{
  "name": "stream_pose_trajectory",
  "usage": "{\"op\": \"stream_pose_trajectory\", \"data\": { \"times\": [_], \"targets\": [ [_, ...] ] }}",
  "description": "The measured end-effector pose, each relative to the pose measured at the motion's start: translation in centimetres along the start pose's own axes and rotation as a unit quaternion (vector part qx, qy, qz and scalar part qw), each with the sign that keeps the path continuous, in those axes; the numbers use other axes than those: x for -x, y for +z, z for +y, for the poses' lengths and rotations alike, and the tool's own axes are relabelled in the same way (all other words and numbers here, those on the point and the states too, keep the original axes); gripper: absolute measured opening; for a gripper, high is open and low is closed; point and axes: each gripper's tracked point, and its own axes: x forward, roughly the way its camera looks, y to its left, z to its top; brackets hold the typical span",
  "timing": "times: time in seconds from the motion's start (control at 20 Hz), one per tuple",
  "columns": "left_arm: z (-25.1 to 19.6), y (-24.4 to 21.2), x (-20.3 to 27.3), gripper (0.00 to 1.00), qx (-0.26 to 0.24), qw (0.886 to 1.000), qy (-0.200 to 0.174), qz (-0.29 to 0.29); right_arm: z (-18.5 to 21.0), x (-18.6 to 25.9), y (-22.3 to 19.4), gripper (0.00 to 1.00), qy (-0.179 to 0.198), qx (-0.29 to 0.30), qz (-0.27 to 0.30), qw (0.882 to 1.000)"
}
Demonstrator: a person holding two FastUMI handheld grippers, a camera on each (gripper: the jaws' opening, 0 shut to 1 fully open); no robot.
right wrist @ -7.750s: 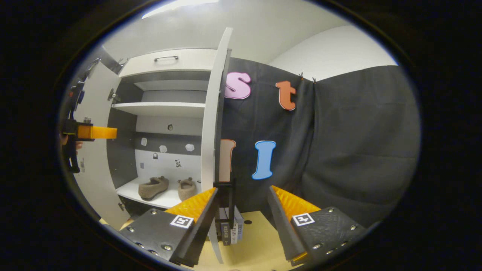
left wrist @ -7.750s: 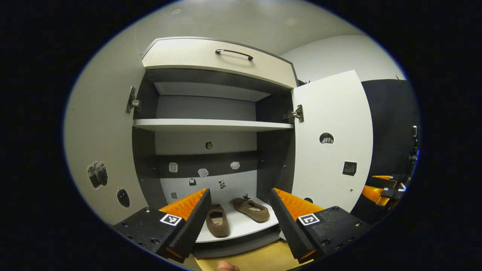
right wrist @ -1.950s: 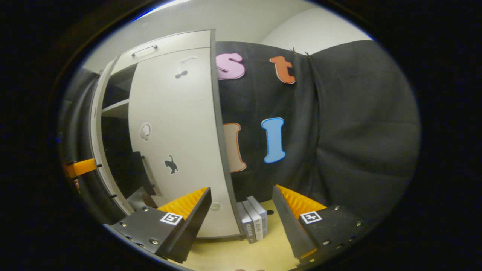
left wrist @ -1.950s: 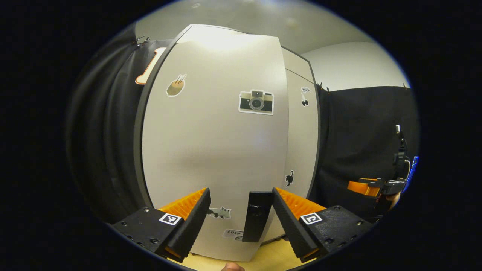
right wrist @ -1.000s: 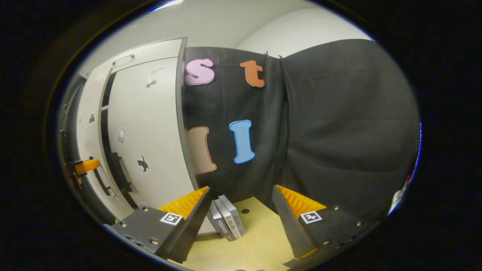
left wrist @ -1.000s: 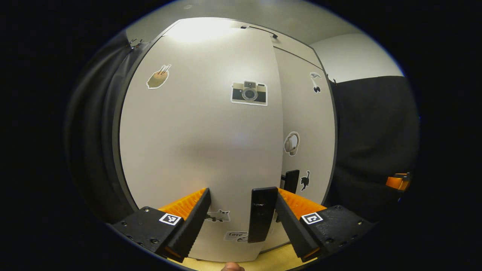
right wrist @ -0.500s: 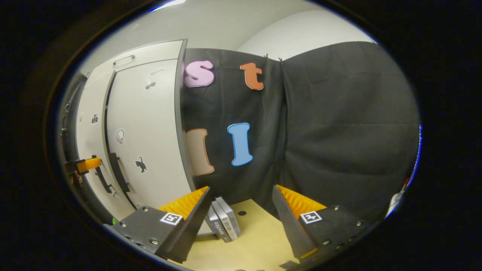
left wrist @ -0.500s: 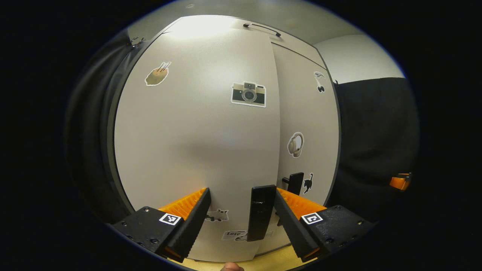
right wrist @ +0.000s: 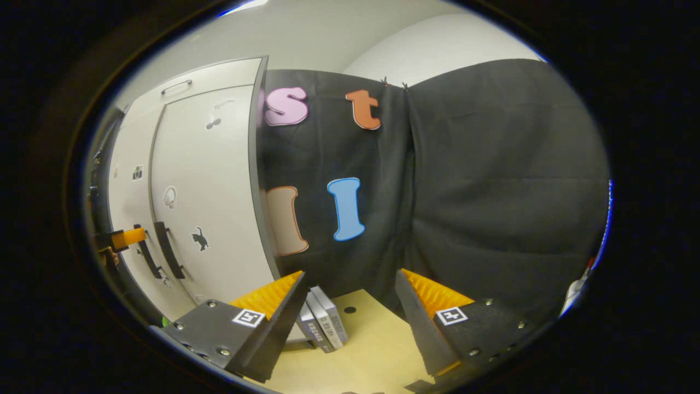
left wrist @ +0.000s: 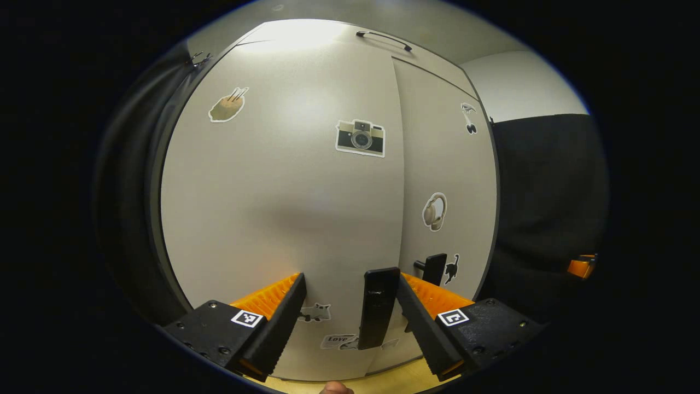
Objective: Grab one shoe with the right hand and put it into the shoe cabinet, grab the other shoe with the left hand and put it into the shoe cabinet; then close the right door with the right hand and the left door with the left hand.
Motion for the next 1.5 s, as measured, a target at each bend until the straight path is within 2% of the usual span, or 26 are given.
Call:
{"op": "stream_pose_trajectory", "data": {
  "times": [0.55, 1.05, 1.3, 1.5],
  "targets": [
    [0.2, 0.0, -0.5, 1.0, -0.001, 1.0, 0.007, 0.001, 0.9, -1.4, -0.7, 0.98, 0.01, 0.001, 0.006, 1.0],
    [-0.1, 0.7, 0.1, 1.0, -0.003, 1.0, 0.004, 0.001, 3.3, -2.1, -0.8, 0.98, 0.038, 0.001, 0.007, 0.999],
    [-1.0, 4.1, 3.0, 1.0, -0.012, 1.0, 0.0, -0.027, 5.3, -1.6, 1.6, 0.98, 0.06, -0.006, -0.008, 0.998],
    [-0.2, 8.0, 6.9, 0.99, -0.018, 0.998, 0.021, -0.048, 8.4, 0.1, 5.6, 0.98, 0.09, -0.005, -0.042, 0.995]
  ]
}}
